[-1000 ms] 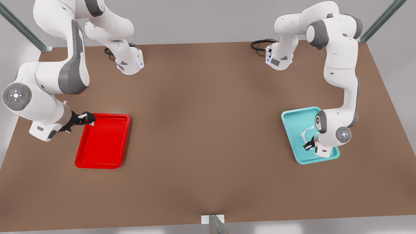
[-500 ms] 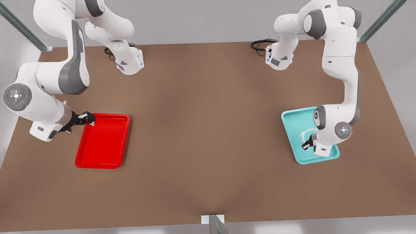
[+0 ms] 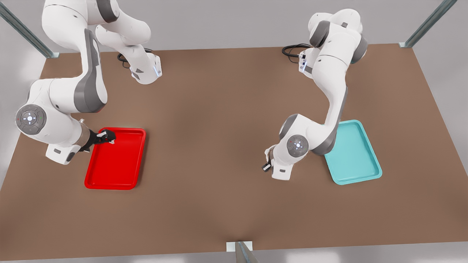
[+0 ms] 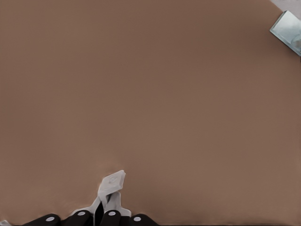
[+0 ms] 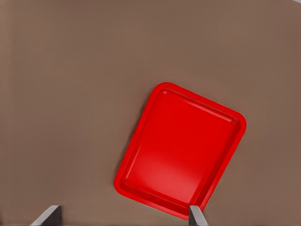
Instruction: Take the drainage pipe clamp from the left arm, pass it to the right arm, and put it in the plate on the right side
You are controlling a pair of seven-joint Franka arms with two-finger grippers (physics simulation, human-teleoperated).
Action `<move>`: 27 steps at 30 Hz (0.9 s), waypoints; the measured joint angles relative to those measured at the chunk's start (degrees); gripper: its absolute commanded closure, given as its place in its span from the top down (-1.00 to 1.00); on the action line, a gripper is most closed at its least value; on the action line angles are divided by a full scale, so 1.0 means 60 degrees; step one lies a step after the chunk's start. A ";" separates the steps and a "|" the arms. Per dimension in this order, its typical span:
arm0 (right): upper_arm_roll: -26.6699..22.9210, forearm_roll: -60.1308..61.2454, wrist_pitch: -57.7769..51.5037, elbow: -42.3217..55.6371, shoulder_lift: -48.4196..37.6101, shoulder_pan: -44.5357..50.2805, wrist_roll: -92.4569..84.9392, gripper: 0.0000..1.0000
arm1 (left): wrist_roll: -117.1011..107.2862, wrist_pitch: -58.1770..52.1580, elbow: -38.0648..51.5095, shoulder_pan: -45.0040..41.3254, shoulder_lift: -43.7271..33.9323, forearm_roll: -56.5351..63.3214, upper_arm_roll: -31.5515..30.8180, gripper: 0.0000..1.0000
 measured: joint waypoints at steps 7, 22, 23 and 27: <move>0.0049 0.2045 0.1010 0.0064 0.1293 0.2144 0.0022 1.00 | -0.4134 0.0506 0.1170 -0.0898 0.0760 -0.0017 -0.0137 -0.57; 0.0055 0.3638 0.4385 -0.0058 0.2515 0.4580 0.0442 1.00 | -0.9330 0.2147 0.1172 -0.1064 0.0989 -0.0122 -0.0594 -0.57; 0.0055 0.3695 0.4550 -0.0055 0.2545 0.4623 0.0464 1.00 | -0.9503 0.2172 0.1172 -0.1066 0.1017 -0.0124 -0.0615 -0.57; 0.0055 0.3814 0.5056 -0.0076 0.2647 0.4692 0.0541 1.00 | -1.0105 0.2244 0.1169 -0.1056 0.1055 -0.0130 -0.0634 -0.57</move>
